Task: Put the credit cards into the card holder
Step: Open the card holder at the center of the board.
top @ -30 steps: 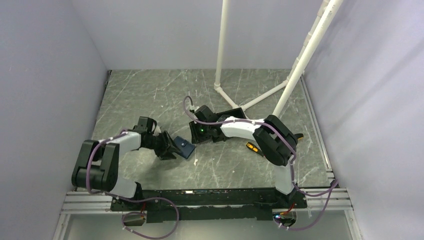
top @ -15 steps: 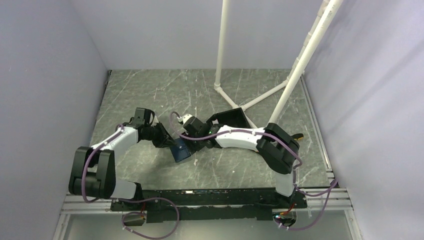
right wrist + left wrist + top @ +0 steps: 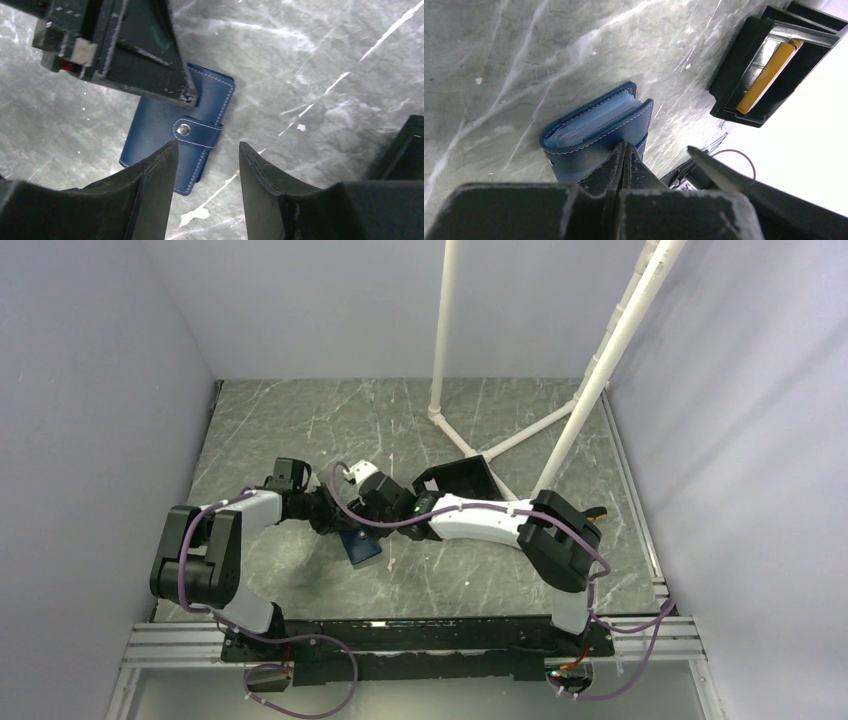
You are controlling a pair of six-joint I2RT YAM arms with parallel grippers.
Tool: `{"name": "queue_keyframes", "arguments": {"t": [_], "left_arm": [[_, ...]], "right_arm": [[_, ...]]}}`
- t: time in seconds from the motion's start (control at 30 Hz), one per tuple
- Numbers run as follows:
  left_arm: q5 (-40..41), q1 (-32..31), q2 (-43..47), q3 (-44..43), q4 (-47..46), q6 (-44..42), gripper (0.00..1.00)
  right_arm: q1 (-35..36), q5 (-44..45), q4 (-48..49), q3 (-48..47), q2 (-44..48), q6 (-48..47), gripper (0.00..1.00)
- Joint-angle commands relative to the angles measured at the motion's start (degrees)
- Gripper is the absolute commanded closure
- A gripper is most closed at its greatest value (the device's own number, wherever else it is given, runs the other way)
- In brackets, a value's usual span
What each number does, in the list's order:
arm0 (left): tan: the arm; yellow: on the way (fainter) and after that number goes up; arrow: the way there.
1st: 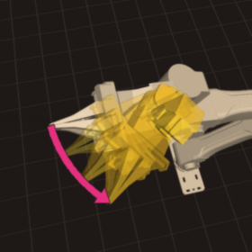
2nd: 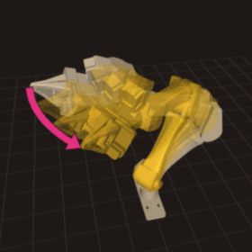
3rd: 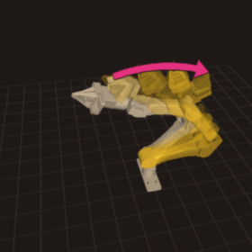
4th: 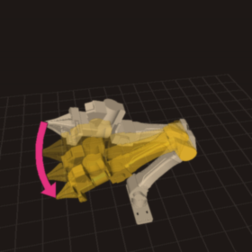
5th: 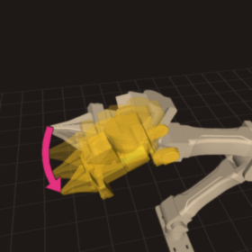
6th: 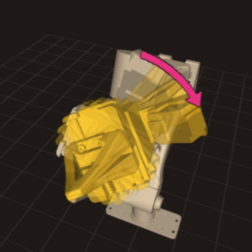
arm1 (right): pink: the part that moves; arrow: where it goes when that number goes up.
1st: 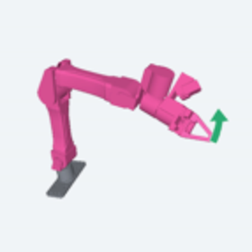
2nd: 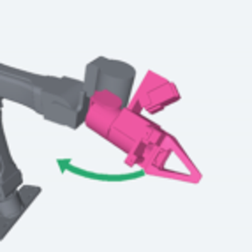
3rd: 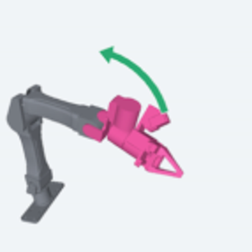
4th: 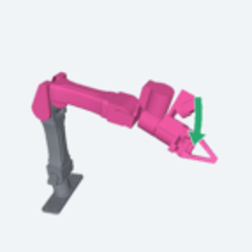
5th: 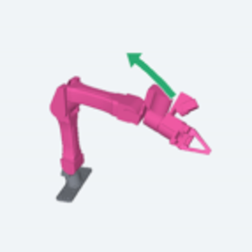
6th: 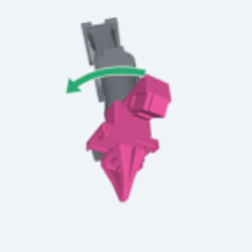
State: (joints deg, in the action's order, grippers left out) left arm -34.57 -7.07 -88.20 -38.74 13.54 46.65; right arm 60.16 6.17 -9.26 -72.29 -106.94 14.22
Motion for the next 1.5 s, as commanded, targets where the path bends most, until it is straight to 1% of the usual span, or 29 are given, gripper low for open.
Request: {"name": "queue_keyframes", "arguments": {"t": [0.0,0.17,0.3,0.47,0.5,0.53,0.6,0.63,0.7,0.77,0.87,0.93,1.0,1.03,1.13,1.17,1.23,1.3,1.4,1.47], "left_arm": [[3.45,-0.03,-0.40,3.51,-1.99,1.73,1.00],[2.69,0.63,-1.35,5.16,-3.39,2.55,1.00],[2.57,0.82,-1.18,6.23,-4.32,3.04,1.00],[2.49,0.91,-1.36,6.51,-4.42,2.85,1.00],[2.53,0.92,-1.29,6.59,-4.40,2.77,1.00],[2.56,0.98,-1.21,6.70,-4.30,2.68,1.00],[2.70,1.08,-0.98,6.74,-4.06,2.36,1.00],[2.86,1.16,-0.81,6.83,-3.79,2.19,1.00],[3.28,1.31,-0.51,6.68,-3.11,1.67,1.00],[3.97,1.52,-0.16,6.52,-2.41,1.14,1.00],[4.75,1.70,0.13,6.05,-1.43,0.24,1.00],[4.84,1.84,0.26,5.92,-0.83,-0.56,1.00],[5.08,1.88,0.87,5.86,-0.56,-1.33,1.00],[5.23,1.89,1.25,5.77,-0.31,-1.90,1.00],[5.60,1.88,2.59,4.82,1.14,-4.02,1.00],[5.07,1.81,2.89,4.32,1.72,-5.11,1.00],[2.69,1.80,3.41,3.04,2.54,-7.44,1.00],[2.04,1.49,5.70,1.81,4.93,-9.11,0.83],[4.82,0.38,10.68,-0.06,10.17,-10.11,0.49],[8.01,-0.86,13.40,-1.46,13.89,-10.29,0.23]], "right_arm": [[3.12,6.07,5.31,-0.29,-0.81,1.39,0.49],[4.91,11.28,4.22,-2.68,-4.16,-1.41,0.50],[5.16,9.71,6.22,-2.20,-5.49,-2.61,0.50],[5.67,12.80,5.66,-3.43,-7.86,-2.56,0.51],[5.67,13.60,5.37,-3.58,-8.12,-2.49,0.54],[5.73,14.31,5.40,-3.40,-8.15,-2.26,0.62],[5.75,16.90,5.15,-2.85,-7.76,-0.65,0.85],[5.73,18.44,4.94,-2.53,-7.27,0.33,0.91],[5.71,20.94,4.76,-1.54,-5.98,2.46,0.94],[5.68,22.41,4.87,-0.04,-4.06,4.57,1.00],[5.55,22.77,5.40,1.77,-2.06,7.76,1.00],[4.18,19.63,5.58,3.06,-0.87,11.40,1.00],[0.77,13.32,7.32,6.00,0.73,14.46,1.00],[-0.53,9.67,8.64,7.62,1.59,15.15,1.00],[-3.75,-3.22,17.60,13.21,4.98,16.01,1.00],[-4.31,-7.03,19.14,13.86,5.37,16.04,1.00],[-5.04,-10.52,18.74,13.20,5.26,15.81,1.00],[-6.38,-14.22,20.31,14.03,5.64,17.63,1.00],[-8.37,-20.39,23.41,15.65,6.72,20.92,1.00],[-8.57,-21.91,24.41,16.18,7.84,21.65,1.00]]}}
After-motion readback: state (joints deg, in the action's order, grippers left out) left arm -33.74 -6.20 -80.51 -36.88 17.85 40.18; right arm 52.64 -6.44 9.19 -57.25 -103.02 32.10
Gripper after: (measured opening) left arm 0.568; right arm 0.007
